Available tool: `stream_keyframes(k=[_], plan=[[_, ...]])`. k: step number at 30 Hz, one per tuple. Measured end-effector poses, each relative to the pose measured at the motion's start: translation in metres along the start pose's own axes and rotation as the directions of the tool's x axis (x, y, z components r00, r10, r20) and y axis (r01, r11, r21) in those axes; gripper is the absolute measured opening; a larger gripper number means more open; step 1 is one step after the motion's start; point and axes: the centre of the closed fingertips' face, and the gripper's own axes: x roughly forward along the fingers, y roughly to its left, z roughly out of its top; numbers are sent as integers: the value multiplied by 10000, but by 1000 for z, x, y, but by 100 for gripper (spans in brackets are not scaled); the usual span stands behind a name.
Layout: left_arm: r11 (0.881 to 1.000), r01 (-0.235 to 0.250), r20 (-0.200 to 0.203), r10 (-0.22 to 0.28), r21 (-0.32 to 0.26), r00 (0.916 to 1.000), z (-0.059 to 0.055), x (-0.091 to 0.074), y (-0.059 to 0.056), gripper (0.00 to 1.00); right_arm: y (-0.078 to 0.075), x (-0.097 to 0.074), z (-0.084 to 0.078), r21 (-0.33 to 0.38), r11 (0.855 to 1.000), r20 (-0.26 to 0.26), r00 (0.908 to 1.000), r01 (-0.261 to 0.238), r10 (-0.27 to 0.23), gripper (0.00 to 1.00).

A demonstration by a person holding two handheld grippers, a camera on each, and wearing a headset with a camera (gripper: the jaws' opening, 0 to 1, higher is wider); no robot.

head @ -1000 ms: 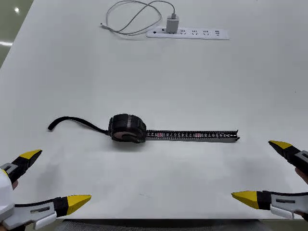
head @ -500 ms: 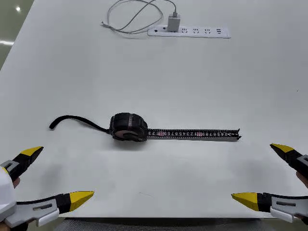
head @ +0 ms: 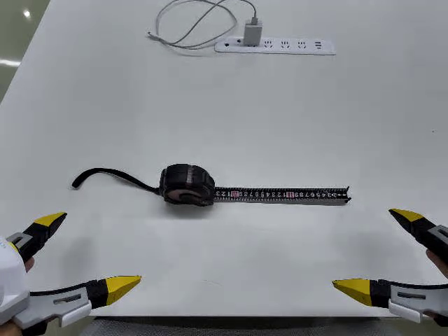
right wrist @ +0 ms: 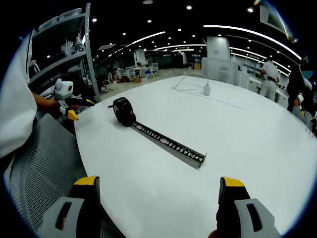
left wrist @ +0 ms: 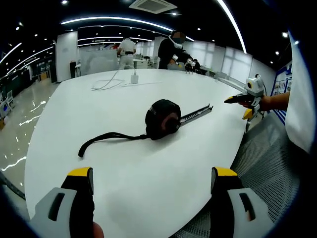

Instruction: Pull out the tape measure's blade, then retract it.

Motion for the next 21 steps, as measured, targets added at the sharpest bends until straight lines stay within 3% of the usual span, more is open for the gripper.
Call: stream_keyframes(k=[11, 21], plan=[[10000, -5, 20, 5, 36, 10000, 4, 6, -5, 98, 0, -1, -3, -86, 10000, -107, 9999, 16, -17, 98], [9995, -126, 148, 130, -278, 9998, 9, 25, -21, 97, -3, -3, -2, -31, 10000, -51, 10000, 62, -62, 98]])
